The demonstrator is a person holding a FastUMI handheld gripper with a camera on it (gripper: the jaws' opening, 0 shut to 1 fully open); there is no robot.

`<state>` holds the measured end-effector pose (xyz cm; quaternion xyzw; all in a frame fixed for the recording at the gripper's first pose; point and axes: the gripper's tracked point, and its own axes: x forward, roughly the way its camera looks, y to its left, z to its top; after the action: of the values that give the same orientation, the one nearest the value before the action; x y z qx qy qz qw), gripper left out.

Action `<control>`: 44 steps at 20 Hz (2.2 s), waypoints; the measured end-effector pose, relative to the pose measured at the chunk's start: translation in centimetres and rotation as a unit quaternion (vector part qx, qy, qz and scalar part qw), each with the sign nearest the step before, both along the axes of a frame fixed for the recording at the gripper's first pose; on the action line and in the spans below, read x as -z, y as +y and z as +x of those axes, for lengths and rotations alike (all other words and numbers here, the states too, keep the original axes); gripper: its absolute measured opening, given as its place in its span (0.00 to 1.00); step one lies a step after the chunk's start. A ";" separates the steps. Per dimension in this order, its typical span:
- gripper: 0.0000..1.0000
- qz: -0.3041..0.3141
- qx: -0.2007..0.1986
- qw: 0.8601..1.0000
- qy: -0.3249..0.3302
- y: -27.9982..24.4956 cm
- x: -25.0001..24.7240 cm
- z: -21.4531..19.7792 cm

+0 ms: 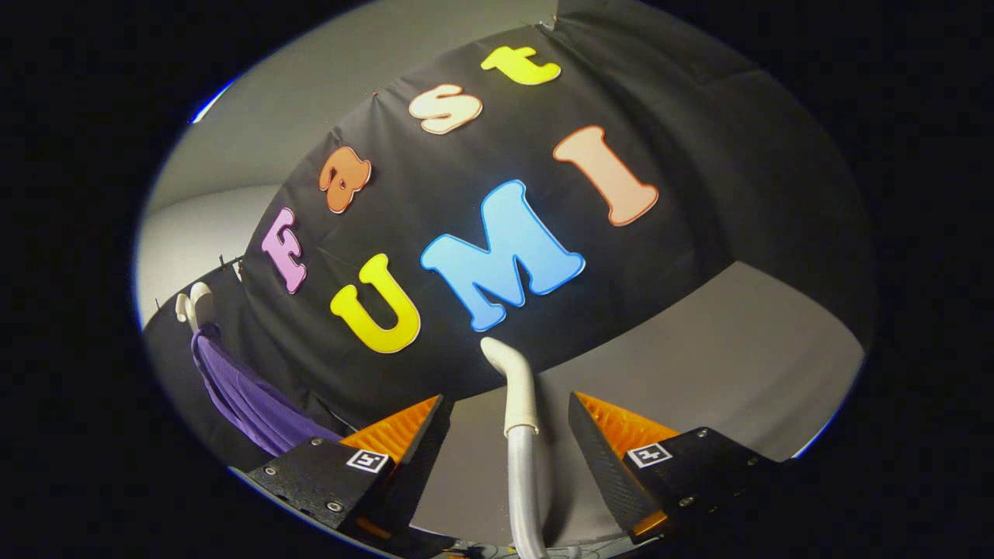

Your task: Iron the clothes twice with a garment steamer, once on the left side and once on the right side.

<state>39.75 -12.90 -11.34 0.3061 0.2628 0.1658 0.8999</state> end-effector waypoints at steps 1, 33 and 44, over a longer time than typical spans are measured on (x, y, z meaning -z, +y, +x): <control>0.95 0.013 -0.005 1.000 0.008 0.5 0.3 0.7; 0.33 0.229 -0.126 0.928 0.264 8.1 9.6 4.4; 0.31 0.162 -0.096 0.969 0.162 6.2 2.3 0.0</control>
<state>39.74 -6.69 -13.68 0.4437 0.4033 0.2396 0.7636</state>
